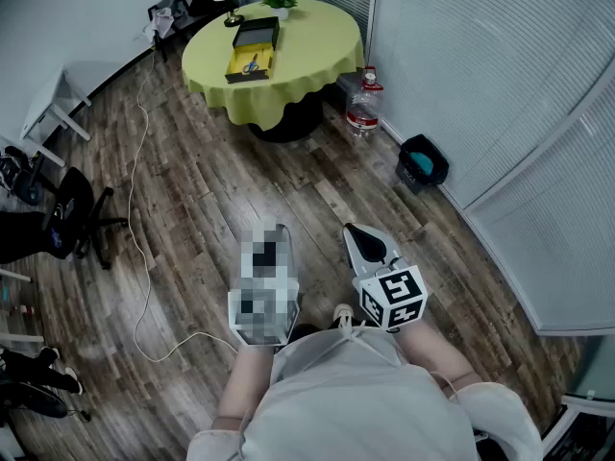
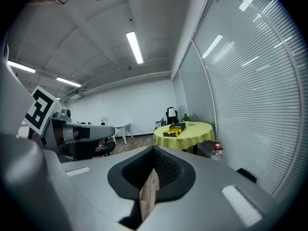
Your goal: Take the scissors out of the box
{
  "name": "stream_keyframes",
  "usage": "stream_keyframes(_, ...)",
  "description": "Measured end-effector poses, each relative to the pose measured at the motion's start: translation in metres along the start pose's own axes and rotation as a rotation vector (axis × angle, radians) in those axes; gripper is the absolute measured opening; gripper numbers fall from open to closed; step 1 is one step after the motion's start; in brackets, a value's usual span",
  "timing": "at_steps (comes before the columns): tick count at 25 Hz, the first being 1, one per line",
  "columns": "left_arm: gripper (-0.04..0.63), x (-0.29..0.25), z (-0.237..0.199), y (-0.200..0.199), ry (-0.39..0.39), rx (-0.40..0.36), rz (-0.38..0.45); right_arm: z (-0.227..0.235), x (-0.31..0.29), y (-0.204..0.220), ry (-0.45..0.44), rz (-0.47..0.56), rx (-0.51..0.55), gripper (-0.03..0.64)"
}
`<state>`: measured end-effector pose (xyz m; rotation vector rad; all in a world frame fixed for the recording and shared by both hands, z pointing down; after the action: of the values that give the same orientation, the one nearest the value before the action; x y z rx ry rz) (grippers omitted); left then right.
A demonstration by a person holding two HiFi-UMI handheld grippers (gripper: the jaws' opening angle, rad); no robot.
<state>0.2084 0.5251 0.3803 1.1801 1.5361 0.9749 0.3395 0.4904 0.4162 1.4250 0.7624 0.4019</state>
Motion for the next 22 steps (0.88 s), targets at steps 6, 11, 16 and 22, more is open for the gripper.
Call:
stream_keyframes(6,0.008,-0.009,0.003,-0.001,-0.005,-0.002,-0.003,0.004,-0.009,-0.002,-0.016,-0.01,0.011,-0.001)
stream_keyframes(11,0.006,-0.014,-0.003,0.003,-0.034,0.015,-0.013,0.014,-0.016,0.003,-0.011,-0.018,0.002,-0.002)
stream_keyframes(16,0.006,-0.029,-0.003,0.02,-0.053,0.026,-0.049,0.037,-0.022,0.02,0.009,-0.045,-0.047,-0.002)
stream_keyframes(22,0.008,-0.044,-0.014,0.037,-0.074,0.01,-0.104,0.045,-0.042,0.039,-0.02,-0.095,-0.1,0.0)
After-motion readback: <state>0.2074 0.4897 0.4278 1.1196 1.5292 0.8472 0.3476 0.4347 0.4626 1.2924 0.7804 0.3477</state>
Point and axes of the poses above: the fingertips, and each gripper's own axes: x backward along the fingers, z to its right, y out of its underside, the point moved 2 cm from there along x, backward along the fingers, and after that the axes turned 10 degrees about x, right-handed, at the moved point
